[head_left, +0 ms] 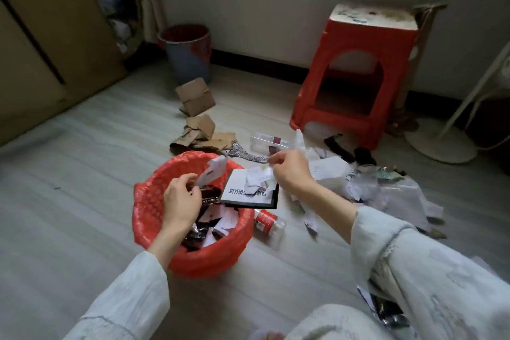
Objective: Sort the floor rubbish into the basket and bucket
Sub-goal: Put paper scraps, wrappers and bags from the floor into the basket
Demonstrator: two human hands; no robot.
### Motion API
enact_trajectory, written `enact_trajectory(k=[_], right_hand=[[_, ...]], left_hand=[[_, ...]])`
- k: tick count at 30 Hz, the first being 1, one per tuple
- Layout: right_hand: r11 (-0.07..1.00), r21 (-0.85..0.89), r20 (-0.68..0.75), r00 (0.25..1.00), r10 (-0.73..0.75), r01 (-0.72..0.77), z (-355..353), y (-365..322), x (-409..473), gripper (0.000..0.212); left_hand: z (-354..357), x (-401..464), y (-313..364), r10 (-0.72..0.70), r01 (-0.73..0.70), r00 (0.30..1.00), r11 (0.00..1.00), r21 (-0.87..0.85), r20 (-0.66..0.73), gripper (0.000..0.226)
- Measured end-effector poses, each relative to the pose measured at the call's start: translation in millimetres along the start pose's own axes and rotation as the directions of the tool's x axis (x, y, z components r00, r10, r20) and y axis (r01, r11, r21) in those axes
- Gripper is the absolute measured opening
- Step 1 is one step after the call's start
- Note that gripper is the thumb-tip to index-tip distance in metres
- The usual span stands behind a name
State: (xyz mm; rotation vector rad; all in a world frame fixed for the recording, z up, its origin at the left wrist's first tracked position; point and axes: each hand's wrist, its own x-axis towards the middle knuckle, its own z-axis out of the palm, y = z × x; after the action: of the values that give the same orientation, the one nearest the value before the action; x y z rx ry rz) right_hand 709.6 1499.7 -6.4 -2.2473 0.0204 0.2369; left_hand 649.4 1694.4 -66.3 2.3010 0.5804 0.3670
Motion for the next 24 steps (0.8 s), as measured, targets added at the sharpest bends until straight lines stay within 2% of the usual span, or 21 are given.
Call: enact_trajectory(k=[4, 7, 9, 11, 14, 16, 18, 20, 24], right_hand=[[1.000, 0.019, 0.175, 0.985, 0.012, -0.015, 46.1, -5.5, 7.7, 0.033], [0.980, -0.199, 0.281, 0.959, 0.035, 0.023, 65.0, 16.5, 7.1, 0.041], [0.957, -0.266, 0.311, 0.950, -0.028, 0.115, 68.5, 35.4, 8.9, 0.040], [0.937, -0.274, 0.351, 0.930, -0.111, 0.215, 69.1, 50.7, 13.0, 0.042], [0.910, -0.281, 0.420, 0.892, -0.168, 0.303, 73.7, 62.8, 17.4, 0.051], [0.869, -0.287, 0.462, 0.853, -0.243, 0.403, 80.2, 68.3, 17.9, 0.057], [0.838, -0.323, 0.491, 0.835, -0.249, 0.440, 84.0, 73.9, 19.0, 0.062], [0.824, -0.360, 0.509, 0.832, -0.219, 0.437, 84.9, 83.1, 23.0, 0.063], [0.799, -0.378, 0.518, 0.822, -0.237, 0.468, 83.8, 85.4, 26.4, 0.064]], left_hand=[[-4.5, 6.0, -20.2, -0.004, 0.002, 0.998, 0.999, 0.034, 0.065, 0.040], [0.0, 8.2, -33.1, 0.054, -0.065, 0.990, 0.995, 0.078, 0.127, 0.040], [12.3, 12.4, -42.0, 0.121, -0.154, 0.965, 0.979, 0.130, 0.233, 0.041], [29.6, 15.6, -51.0, 0.132, -0.236, 0.898, 0.949, 0.209, 0.419, 0.046], [56.8, 21.9, -63.9, 0.000, -0.308, 0.753, 0.884, 0.352, 0.659, 0.058], [72.5, 29.3, -74.2, -0.157, -0.321, 0.666, 0.822, 0.470, 0.730, 0.059], [85.2, 32.2, -85.3, -0.297, -0.375, 0.579, 0.729, 0.572, 0.759, 0.060], [100.0, 31.2, -96.6, -0.375, -0.425, 0.530, 0.658, 0.621, 0.760, 0.064], [119.6, 38.0, -108.8, -0.395, -0.478, 0.503, 0.613, 0.629, 0.768, 0.065]])
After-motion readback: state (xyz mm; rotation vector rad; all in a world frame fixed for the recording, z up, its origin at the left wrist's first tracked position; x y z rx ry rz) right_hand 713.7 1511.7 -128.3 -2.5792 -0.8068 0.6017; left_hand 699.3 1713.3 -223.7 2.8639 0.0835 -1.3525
